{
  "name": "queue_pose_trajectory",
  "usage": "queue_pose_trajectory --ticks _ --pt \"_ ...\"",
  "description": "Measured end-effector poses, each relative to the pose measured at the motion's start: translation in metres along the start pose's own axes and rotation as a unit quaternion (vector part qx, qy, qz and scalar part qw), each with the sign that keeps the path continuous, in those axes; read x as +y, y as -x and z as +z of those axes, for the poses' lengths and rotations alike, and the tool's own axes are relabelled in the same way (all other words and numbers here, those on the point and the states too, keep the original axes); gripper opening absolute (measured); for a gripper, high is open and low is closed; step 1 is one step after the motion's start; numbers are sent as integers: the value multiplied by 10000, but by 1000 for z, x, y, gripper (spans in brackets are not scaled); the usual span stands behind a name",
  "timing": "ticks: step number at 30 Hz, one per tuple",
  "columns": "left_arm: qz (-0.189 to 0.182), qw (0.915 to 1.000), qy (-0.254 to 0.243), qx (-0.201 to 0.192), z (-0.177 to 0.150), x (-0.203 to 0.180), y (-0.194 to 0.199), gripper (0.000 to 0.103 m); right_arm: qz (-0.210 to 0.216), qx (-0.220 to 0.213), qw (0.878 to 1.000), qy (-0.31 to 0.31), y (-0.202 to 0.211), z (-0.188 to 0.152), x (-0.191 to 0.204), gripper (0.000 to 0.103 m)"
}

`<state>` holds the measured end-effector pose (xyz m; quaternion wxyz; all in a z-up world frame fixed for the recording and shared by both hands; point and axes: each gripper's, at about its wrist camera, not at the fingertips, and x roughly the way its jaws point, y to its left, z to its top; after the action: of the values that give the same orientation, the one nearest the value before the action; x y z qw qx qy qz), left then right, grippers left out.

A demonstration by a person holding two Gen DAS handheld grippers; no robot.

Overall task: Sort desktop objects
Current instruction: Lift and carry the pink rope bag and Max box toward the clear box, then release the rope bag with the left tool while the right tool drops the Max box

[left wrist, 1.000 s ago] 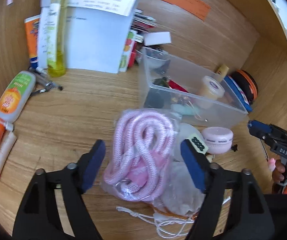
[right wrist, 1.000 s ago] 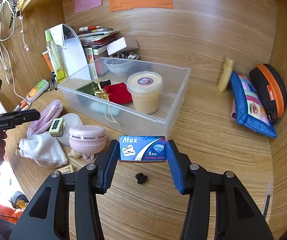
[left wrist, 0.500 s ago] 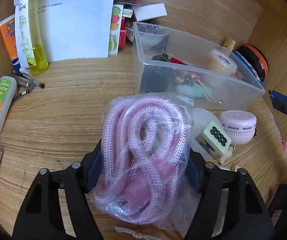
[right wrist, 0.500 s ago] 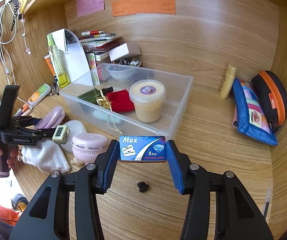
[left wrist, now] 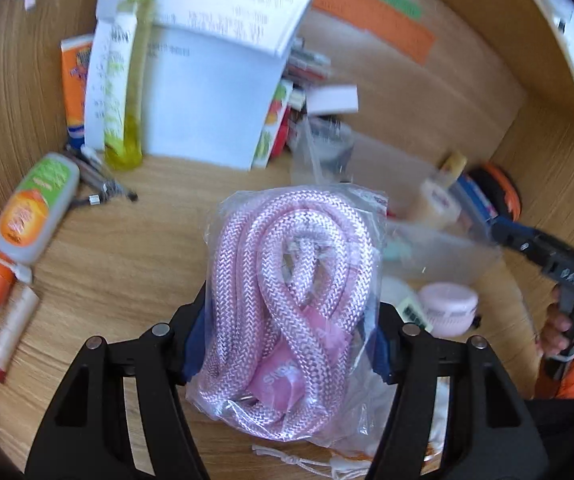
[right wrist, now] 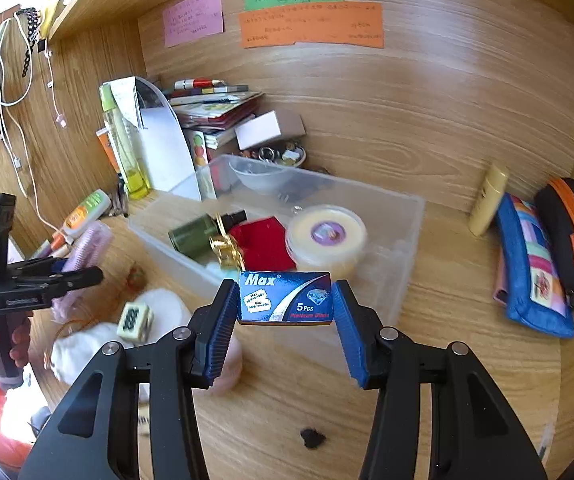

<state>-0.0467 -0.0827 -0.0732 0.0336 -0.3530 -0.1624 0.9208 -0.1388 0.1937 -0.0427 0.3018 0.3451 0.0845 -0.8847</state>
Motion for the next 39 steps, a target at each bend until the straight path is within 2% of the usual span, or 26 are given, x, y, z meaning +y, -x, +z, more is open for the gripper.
queue_pose_trajectory --ticks 7,11,15,26,31,35,39 --pt "-157 9992 -50 -359 32 -5 10 64 132 -67 9999 33 -14 17 10 44" --pt "-259 9987 -152 -414 49 -14 2 64 194 -47 9998 70 -23 24 15 44" --pt "-285 9984 -325 -357 65 -23 -13 64 184 25 9997 166 -32 32 18 44" --pt "-676 9957 -625 -126 104 -52 -58 64 252 217 9989 337 -62 47 21 44" --pt "-860 9944 -621 41 112 -59 -81 64 272 357 9986 289 -78 47 17 44" --pt "-796 9948 -623 111 113 -63 -99 64 242 452 9981 330 -90 49 18 44" --pt "-881 9939 -629 207 109 -62 -111 64 237 560 9975 355 -100 49 21 44"
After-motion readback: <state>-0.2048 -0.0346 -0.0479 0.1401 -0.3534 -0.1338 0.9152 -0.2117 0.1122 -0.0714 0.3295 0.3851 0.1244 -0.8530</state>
